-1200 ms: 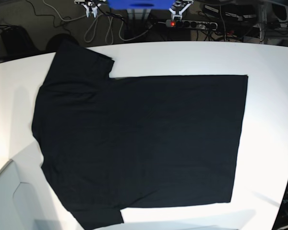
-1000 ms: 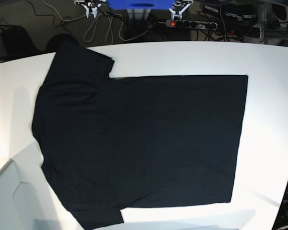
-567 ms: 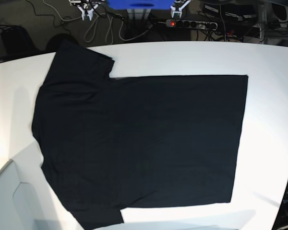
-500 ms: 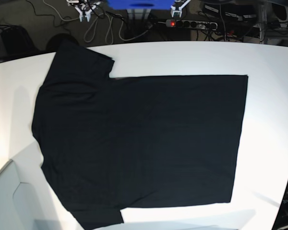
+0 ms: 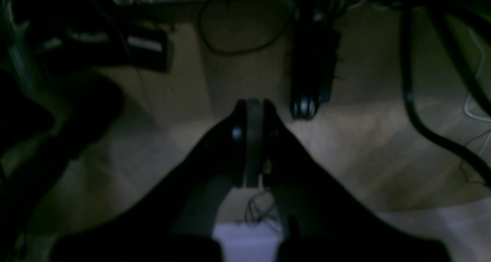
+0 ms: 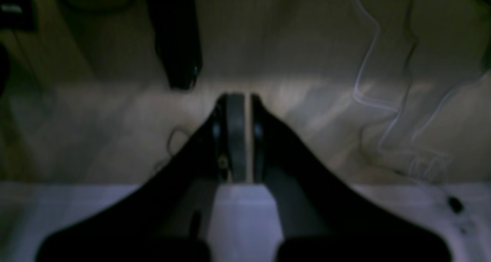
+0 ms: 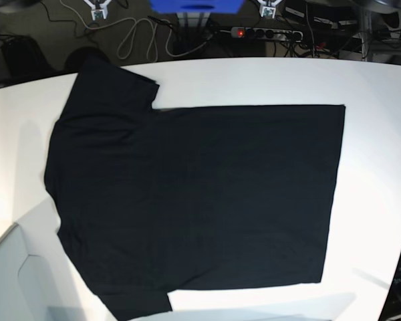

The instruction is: Fold the T-shirt properly

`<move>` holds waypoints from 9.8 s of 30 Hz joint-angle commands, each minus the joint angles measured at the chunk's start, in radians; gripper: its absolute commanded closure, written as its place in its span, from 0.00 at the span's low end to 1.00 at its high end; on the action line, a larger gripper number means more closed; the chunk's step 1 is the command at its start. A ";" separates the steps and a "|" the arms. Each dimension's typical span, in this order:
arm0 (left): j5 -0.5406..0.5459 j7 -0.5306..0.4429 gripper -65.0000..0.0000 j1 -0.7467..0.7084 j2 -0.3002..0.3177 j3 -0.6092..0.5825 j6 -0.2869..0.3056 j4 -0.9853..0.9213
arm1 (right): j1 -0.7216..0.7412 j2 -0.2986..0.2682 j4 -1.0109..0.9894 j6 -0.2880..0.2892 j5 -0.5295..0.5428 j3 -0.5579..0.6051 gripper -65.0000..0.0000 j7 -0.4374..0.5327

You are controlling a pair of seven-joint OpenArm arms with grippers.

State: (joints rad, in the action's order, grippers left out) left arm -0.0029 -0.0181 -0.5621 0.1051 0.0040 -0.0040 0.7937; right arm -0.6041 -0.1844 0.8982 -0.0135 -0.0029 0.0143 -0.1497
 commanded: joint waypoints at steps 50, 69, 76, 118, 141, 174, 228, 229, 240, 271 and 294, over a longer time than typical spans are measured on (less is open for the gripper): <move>0.613 0.384 0.61 -0.261 0.092 0.710 0.020 1.228 | -0.268 -0.091 1.218 0.258 0.004 -0.230 0.41 -0.419; 0.579 0.544 0.58 0.185 0.089 0.810 0.289 0.787 | -0.202 -0.077 1.214 0.258 0.007 -0.236 0.40 -0.420; 0.542 0.533 0.58 0.221 0.100 0.689 0.289 0.751 | -0.208 -0.069 1.214 0.258 0.004 -0.236 0.40 -0.420; 0.550 0.533 1.00 0.195 0.083 0.594 0.287 0.654 | -0.165 -0.069 1.218 0.258 0.008 -0.290 0.40 -0.419; 0.550 0.533 1.00 0.175 0.057 0.630 0.287 0.708 | 0.051 -0.022 0.974 0.258 0.008 -0.331 0.26 -0.483; 0.550 0.533 1.00 0.158 0.055 0.643 0.287 0.709 | 0.100 0.041 0.824 0.567 0.004 -0.451 0.99 -0.566; 0.407 0.545 1.00 0.436 0.043 0.724 0.278 0.837 | 0.642 0.053 0.895 0.668 -0.001 -0.466 1.00 -0.693; 0.406 0.545 1.00 0.451 0.045 0.724 0.278 0.817 | 0.663 0.052 0.876 0.668 -0.001 -0.466 1.00 -0.689; 0.406 0.545 1.00 0.497 0.058 0.724 0.278 0.748 | 0.898 0.050 0.704 0.669 -0.049 -0.342 1.00 -0.683; 0.406 0.544 1.00 0.749 0.095 0.663 0.278 0.577 | 1.015 -0.059 0.398 0.669 -0.058 -0.296 1.00 -0.529; 0.410 0.545 0.91 0.799 0.178 0.520 0.278 0.438 | 0.970 -0.076 0.427 0.673 -0.056 -0.299 0.35 -0.529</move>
State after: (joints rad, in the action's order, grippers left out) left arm 0.3923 0.5510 0.2161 0.2661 0.5201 0.2699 1.2144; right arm 0.3397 -0.2466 1.3018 0.6426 -0.0746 -0.2794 -0.7052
